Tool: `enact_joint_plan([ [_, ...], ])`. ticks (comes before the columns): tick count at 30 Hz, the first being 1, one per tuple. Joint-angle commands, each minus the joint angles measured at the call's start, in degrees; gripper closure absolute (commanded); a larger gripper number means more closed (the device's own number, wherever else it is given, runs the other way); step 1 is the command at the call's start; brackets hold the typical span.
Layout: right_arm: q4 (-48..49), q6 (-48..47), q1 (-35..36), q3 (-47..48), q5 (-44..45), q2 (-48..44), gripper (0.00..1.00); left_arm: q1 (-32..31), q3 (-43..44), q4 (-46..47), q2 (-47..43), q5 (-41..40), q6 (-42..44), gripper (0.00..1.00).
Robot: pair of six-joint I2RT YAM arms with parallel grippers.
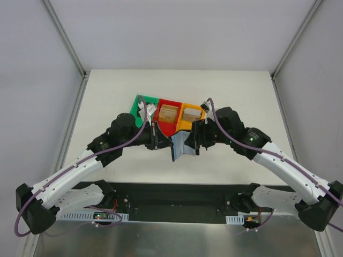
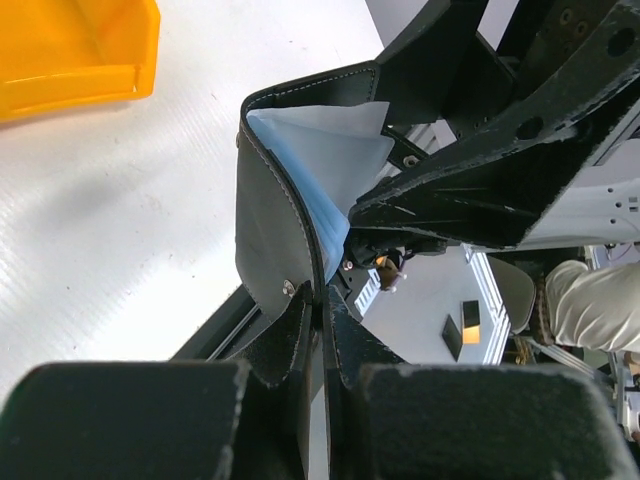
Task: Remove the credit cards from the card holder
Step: Open the card holder.
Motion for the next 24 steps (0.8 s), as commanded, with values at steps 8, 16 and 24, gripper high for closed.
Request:
enact_joint_plan([
  [8,-2.1,-1.6,0.0,-1.4,5.6,-3.5,0.50,-0.5,-1.0,3.3,-4.8,1.7,-1.2,1.00],
  [16,5.4,0.3,-1.5,-6.8,-6.2,-6.5,0.28,-0.5,-7.3,13.2,-8.0,5.3,-4.5,1.00],
  [24,11.1,1.9,-1.6,-9.4,-13.5,-7.2,0.45,-0.5,-10.3,17.0,-9.2,6.5,-5.6,1.00],
])
